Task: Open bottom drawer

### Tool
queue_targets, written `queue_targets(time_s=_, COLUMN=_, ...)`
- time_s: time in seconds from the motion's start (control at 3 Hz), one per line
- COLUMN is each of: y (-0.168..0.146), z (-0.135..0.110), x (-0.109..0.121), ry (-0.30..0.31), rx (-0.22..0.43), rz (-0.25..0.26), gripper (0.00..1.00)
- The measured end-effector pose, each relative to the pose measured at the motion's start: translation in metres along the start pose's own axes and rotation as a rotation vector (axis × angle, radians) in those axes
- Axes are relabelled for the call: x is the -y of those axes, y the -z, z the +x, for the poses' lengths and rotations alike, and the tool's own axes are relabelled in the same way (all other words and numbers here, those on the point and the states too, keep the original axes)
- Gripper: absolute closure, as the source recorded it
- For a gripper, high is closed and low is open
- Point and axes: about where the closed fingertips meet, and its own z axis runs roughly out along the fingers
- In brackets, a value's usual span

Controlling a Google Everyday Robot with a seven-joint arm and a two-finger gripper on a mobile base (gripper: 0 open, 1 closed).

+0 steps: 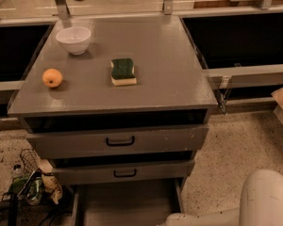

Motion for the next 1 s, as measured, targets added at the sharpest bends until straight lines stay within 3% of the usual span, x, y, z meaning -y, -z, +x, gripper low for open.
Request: queue_targets(time_s=1.0, y=-0.0035, z=0.0034, x=-0.0035, ry=-0.024, rx=0.003, rz=0.002, gripper=1.0)
